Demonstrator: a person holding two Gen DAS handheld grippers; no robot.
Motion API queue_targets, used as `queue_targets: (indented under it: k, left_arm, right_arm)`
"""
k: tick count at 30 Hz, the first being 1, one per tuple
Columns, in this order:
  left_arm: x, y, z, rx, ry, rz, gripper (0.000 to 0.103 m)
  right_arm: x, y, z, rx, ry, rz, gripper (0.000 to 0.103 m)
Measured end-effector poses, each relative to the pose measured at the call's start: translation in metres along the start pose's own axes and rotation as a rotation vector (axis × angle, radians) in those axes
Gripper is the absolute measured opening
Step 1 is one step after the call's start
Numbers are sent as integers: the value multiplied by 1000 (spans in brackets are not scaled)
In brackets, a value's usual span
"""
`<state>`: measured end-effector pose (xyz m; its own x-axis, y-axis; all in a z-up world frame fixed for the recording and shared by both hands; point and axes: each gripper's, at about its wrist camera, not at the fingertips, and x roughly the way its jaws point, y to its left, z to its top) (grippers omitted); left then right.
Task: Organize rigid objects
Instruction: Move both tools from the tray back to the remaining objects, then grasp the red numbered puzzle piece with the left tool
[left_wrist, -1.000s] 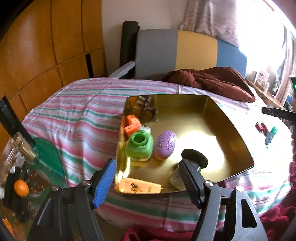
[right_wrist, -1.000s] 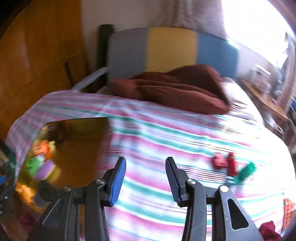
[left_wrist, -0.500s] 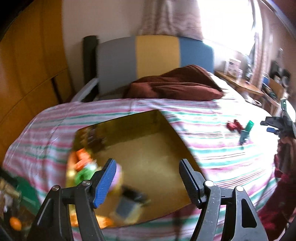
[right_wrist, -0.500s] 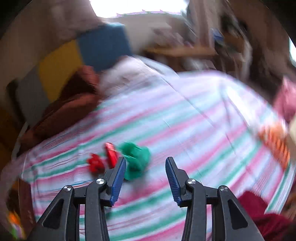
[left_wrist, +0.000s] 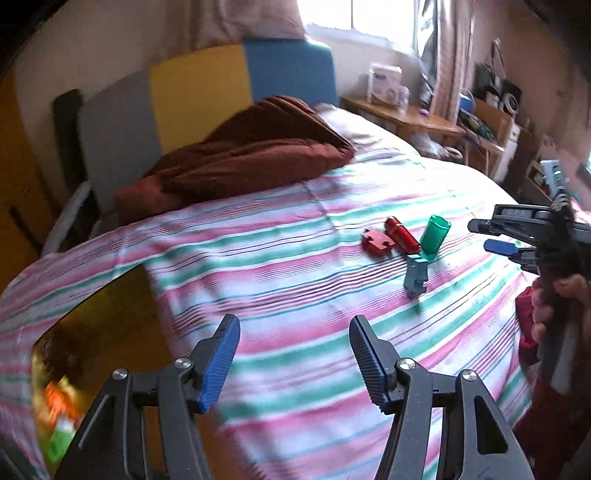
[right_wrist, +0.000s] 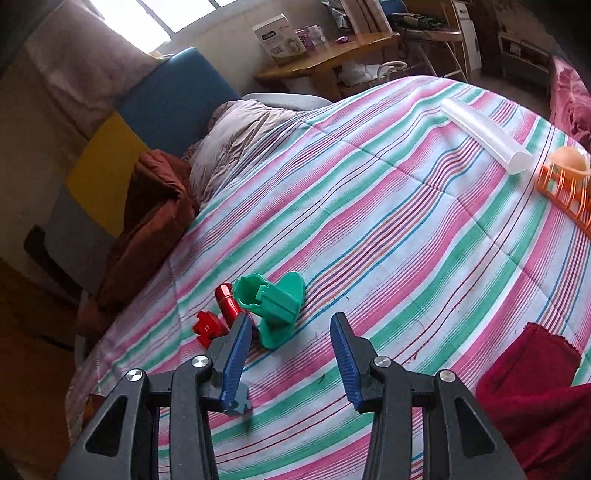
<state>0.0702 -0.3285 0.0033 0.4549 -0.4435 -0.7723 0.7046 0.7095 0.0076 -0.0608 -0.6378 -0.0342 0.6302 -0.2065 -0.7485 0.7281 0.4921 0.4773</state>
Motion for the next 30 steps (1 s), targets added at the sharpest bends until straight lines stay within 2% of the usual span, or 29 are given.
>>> queue_targets:
  k: [4,6,8,11,16,18,19,20,25,28,30]
  left_arm:
    - [38,-13,24,-9,57,-47,61]
    - [52,-23,34,14,58,-59,55]
    - [69,-34,45,51,71,-71,43]
    - [94,-48,58,105,84,-87,35]
    - [130,-72,73,242,100,-104,36]
    - [143,-78,79,256,126,-127,46]
    - [149,-79,82,242,135,-133,56]
    - [154,-78,87,219,139,-137,60]
    - [177,-84,105,128,167,-188,60]
    - [194,-91,109,107,197,-172,60]
    - [207,-95,104,125,246,-143,43]
  right_arm:
    - [1,0,2,12,11,29,45]
    - [4,2,3,10,19,43,45]
    - [5,3,3,8,29,61,45]
    - [6,5,2,8,46,88,45]
    - [9,5,2,21,75,128,45]
    - [10,4,1,26,87,142,45]
    - [11,4,0,29,92,149,46]
    - [11,5,0,31,94,156,46]
    - [12,8,-2,28,112,180,46]
    - [13,8,-3,30,127,189,46]
    - [14,8,-3,36,132,191,46]
